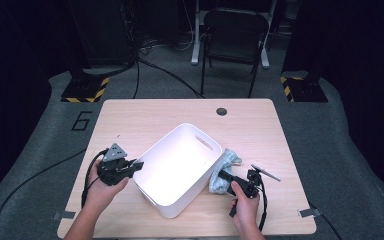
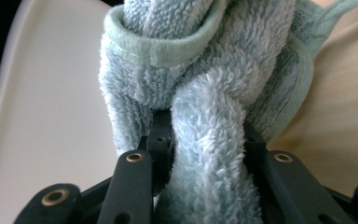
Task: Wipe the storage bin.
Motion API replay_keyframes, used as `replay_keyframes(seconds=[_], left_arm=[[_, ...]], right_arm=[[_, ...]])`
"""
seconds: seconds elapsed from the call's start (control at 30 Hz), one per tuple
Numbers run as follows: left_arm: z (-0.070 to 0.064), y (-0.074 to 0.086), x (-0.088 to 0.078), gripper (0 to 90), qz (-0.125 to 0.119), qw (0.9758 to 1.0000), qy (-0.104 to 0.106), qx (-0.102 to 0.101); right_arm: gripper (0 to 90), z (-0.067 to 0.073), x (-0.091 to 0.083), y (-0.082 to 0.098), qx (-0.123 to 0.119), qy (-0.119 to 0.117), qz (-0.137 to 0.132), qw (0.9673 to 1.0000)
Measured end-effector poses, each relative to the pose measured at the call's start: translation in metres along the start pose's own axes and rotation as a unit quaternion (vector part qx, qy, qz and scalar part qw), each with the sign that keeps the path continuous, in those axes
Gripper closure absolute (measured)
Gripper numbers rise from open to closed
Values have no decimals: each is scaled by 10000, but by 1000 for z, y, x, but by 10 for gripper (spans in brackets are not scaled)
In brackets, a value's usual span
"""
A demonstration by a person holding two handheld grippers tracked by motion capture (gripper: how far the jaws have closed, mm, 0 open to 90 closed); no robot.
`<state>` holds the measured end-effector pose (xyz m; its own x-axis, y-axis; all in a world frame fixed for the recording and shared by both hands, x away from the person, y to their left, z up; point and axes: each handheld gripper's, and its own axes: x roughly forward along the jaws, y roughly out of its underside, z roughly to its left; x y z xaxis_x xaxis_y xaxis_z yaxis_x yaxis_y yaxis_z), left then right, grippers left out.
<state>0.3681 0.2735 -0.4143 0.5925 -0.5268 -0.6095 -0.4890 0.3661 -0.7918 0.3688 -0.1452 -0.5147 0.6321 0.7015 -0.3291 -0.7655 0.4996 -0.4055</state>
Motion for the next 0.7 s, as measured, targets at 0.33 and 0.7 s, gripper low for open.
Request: replay_keyframes(seconds=[0.33, 0.7], left_arm=[[-4, 1, -3, 791, 47, 10000, -37, 46], [-8, 2, -5, 793, 87, 9997, 29, 226]], right_arm=[[657, 29, -10, -10, -343, -327, -237, 9986], [657, 35, -11, -14, -270, -472, -259, 9982]])
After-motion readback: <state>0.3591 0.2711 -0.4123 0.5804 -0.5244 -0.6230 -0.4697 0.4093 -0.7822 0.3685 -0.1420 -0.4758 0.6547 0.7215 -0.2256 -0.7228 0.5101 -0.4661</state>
